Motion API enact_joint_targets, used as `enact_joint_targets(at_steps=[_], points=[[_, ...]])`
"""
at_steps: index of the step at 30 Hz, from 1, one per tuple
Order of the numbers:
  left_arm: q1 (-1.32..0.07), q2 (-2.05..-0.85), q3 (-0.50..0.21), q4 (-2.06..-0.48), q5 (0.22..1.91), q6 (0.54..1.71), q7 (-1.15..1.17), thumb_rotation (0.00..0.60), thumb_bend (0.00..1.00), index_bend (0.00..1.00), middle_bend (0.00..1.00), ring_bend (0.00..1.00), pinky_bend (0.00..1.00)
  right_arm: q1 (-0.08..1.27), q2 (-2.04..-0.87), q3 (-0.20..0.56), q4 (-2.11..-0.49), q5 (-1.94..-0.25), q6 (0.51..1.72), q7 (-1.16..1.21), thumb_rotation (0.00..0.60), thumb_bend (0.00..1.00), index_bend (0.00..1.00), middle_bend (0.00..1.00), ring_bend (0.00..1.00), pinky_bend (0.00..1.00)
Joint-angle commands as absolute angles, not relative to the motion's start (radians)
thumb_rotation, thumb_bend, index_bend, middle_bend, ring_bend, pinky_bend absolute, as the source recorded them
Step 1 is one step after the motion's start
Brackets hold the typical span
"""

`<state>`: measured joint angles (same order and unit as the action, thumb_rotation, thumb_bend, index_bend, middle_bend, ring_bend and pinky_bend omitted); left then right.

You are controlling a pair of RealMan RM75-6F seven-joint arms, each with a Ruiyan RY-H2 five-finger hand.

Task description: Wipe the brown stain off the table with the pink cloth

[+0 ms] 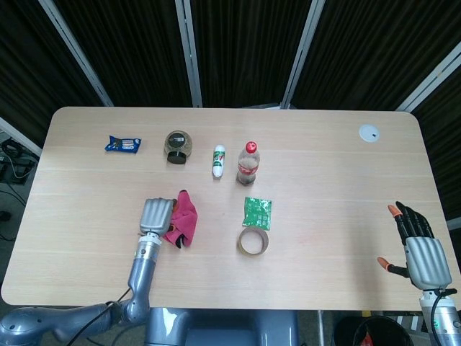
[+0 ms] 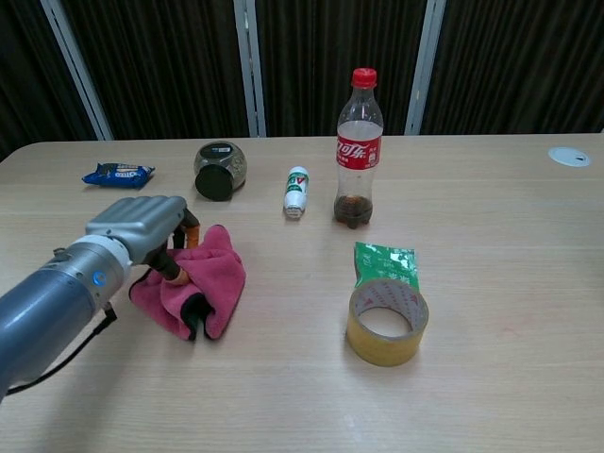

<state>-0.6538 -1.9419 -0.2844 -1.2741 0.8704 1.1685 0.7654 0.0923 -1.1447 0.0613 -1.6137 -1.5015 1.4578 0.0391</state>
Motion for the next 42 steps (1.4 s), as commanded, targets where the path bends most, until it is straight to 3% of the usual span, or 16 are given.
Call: enact_joint_targets(at_steps=[1,11,18,26,29,32,33,35,37,42], points=[[-0.642,-1.886,-0.308,-1.262,0.863,1.165,0.74,0.6,0.59,0.85,0.59,0.5,0.6,0.092,-1.145,0.061,-1.614,-1.5,1.457,0.038,0.6,0.01,0.03,0.0,0.0,0.08],[-0.593,-1.697,-0.366,-1.286,0.833,1.155,0.637,0.6,0.59,0.85,0.58,0.5,0.6,0.094,-1.147,0.062,-1.616,-1.496,1.453,0.027,0.6,0.01,0.02,0.0,0.0,0.08],[-0.557,-1.59,-0.347,-1.353,0.87,1.147,0.565,0.6,0.58,0.83,0.55,0.48,0.58,0.095,-1.151,0.062,-1.617,-1.495,1.453,0.015,0.6,0.01,0.03,0.0,0.0,0.08],[-0.54,-1.527,-0.304,-1.396,0.899,1.114,0.516,0.6,0.58,0.73,0.45,0.4,0.51,0.093,-1.151,0.062,-1.623,-1.49,1.452,0.007,0.6,0.01,0.02,0.0,0.0,0.08],[-0.537,-1.515,-0.284,-1.398,0.915,1.096,0.493,0.6,0.52,0.68,0.36,0.32,0.46,0.094,-1.151,0.063,-1.624,-1.488,1.449,0.007,0.6,0.01,0.02,0.0,0.0,0.08],[-0.533,-1.505,-0.264,-1.399,0.92,1.075,0.477,0.6,0.36,0.51,0.15,0.1,0.17,0.095,-1.151,0.063,-1.624,-1.489,1.448,0.007,0.6,0.01,0.03,0.0,0.0,0.08],[-0.532,-1.499,-0.256,-1.403,0.915,1.064,0.477,0.6,0.26,0.38,0.06,0.02,0.06,0.096,-1.151,0.063,-1.624,-1.488,1.447,0.008,0.6,0.01,0.02,0.0,0.0,0.08],[-0.535,-1.483,-0.241,-1.418,0.897,1.042,0.496,0.6,0.14,0.2,0.0,0.0,0.0,0.096,-1.151,0.063,-1.624,-1.487,1.446,0.008,0.6,0.01,0.03,0.0,0.0,0.08],[-0.539,-1.466,-0.232,-1.441,0.879,1.028,0.516,0.6,0.06,0.1,0.0,0.0,0.0,0.096,-1.151,0.064,-1.625,-1.487,1.446,0.007,0.6,0.01,0.03,0.0,0.0,0.08],[-0.546,-1.426,-0.226,-1.496,0.865,1.026,0.526,0.6,0.0,0.03,0.0,0.0,0.0,0.096,-1.151,0.063,-1.626,-1.486,1.445,0.004,0.6,0.01,0.03,0.0,0.0,0.08]])
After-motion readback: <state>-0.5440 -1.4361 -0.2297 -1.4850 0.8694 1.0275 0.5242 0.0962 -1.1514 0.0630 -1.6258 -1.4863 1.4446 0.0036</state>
